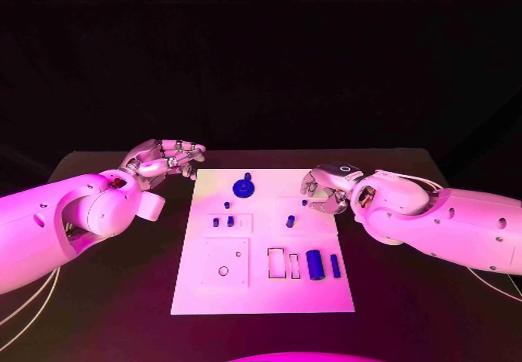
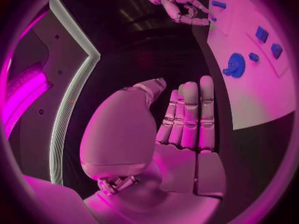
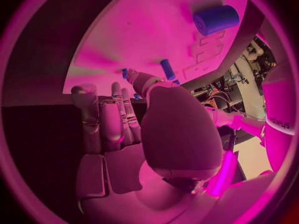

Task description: Assemble the parts on the task board

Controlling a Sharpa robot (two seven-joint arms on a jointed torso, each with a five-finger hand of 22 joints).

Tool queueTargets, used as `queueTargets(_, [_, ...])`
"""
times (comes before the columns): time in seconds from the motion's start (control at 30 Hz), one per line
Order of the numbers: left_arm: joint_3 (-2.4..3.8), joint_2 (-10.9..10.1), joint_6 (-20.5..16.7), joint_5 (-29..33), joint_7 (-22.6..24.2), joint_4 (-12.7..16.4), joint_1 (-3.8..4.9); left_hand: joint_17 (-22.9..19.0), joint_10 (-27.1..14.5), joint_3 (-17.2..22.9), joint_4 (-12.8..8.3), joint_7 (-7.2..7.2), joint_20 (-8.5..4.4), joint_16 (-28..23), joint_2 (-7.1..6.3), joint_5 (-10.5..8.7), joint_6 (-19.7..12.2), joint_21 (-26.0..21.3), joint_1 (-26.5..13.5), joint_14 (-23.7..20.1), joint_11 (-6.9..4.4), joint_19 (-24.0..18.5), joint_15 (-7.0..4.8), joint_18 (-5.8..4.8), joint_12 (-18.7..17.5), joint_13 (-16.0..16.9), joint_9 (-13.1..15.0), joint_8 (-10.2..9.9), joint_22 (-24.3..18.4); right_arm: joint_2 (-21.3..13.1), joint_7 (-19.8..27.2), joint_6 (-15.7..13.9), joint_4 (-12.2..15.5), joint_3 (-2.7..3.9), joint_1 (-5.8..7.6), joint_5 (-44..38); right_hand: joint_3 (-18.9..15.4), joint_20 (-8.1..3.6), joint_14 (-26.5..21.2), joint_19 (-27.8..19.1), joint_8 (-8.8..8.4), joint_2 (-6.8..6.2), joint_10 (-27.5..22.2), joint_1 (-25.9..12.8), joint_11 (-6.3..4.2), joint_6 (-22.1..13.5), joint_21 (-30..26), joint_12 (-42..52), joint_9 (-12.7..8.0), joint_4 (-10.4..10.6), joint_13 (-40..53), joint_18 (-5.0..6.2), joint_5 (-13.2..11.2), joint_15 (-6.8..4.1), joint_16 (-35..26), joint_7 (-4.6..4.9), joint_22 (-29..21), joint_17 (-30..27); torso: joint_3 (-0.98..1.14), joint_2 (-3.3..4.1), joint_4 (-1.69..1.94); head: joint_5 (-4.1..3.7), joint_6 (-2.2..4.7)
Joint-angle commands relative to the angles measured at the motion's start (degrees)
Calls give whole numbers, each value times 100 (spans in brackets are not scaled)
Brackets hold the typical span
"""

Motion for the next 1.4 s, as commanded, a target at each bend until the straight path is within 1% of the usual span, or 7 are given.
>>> queueTargets(0.03, [5, 1, -25, 101, 176, 29, 2, -9, -45, -30, -6, 4, 23, -28, 27, 12, -47, -30, 50, -34, -6, 1, 3, 85, 41, -1, -3, 33, -13, 63, -150, 76, -31, -2, -39, -253, 67, 3, 183, 23, -33, 94, 75, 7, -1, 69, 41, -28, -3, 1, -3, -58, -38, 45, 37, 2, 26, 15, 9, 1, 14, 4, -6])
queueTargets(0.13, [5, 1, -22, 70, 171, 35, 2, -13, -50, -30, -10, 7, 22, -34, 33, 14, -53, -38, 63, -37, -4, 4, 3, 85, 42, -2, -4, 34, -19, 114, -142, 121, -59, -3, -81, -236, 175, -13, 198, 52, -26, 149, 162, 22, -23, 136, 118, -27, 6, -4, 1, -66, -43, 31, 91, -21, 84, 44, 15, 3, 13, 26, -12])
queueTargets(0.43, [5, -3, 6, -3, 139, 44, 2, -21, -64, -32, -16, 16, 23, -51, 44, 19, -72, -57, 85, -48, 3, 7, 7, 83, 45, -6, -9, 33, -33, 225, -154, 224, -204, -4, -147, -209, 452, -58, 237, 150, 18, 284, 407, -30, -84, 341, 391, -68, 58, -32, 9, -110, -78, -19, 270, -80, 287, 150, 12, 2, 0, 41, -20])
queueTargets(0.87, [4, 2, 44, -63, 105, 44, 2, -32, -75, -30, -18, 25, 25, -73, 66, 26, -86, -80, 107, -65, 9, 7, 12, 82, 50, -10, -13, 35, -48, 345, -101, 286, -311, -6, -194, -171, 504, -70, 237, 158, 20, 317, 430, -36, -89, 358, 422, -93, 68, -52, 7, -113, -78, -18, 279, -81, 316, 145, 13, 1, 2, 40, -29])
queueTargets(1.03, [4, 4, 46, -89, 97, 44, 2, -35, -79, -29, -18, 27, 26, -80, 72, 27, -91, -86, 113, -70, 11, 8, 14, 82, 51, -11, -15, 35, -53, 371, -100, 333, -327, -7, -219, -162, 558, -86, 260, 208, 61, 383, 526, -68, -113, 438, 557, -102, 105, -81, 16, -137, -83, -32, 377, -109, 409, 219, 11, -2, 1, 45, -37])
queueTargets(1.2, [4, 4, 44, -109, 95, 45, 2, -39, -85, -29, -21, 29, 27, -86, 73, 28, -96, -93, 121, -74, 13, 8, 15, 82, 52, -13, -17, 35, -57, 372, -177, 339, -326, -7, -234, -209, 761, -127, 300, 330, 165, 587, 768, 10, -182, 559, 882, -128, 210, -292, 40, -188, -77, -106, 575, -156, 630, 366, 9, -2, 1, 46, -44])
queueTargets(1.4, [4, 3, 42, -131, 95, 46, 2, -39, -85, -29, -21, 29, 27, -86, 73, 28, -96, -93, 121, -74, 13, 8, 15, 82, 52, -13, -17, 35, -57, 359, -290, 249, -317, -7, -242, -283, 886, -147, 288, 352, 204, 623, 897, -19, -211, 585, 985, -166, 271, -434, 52, -202, -75, -137, 588, -173, 723, 349, 9, -4, 2, 49, -42])
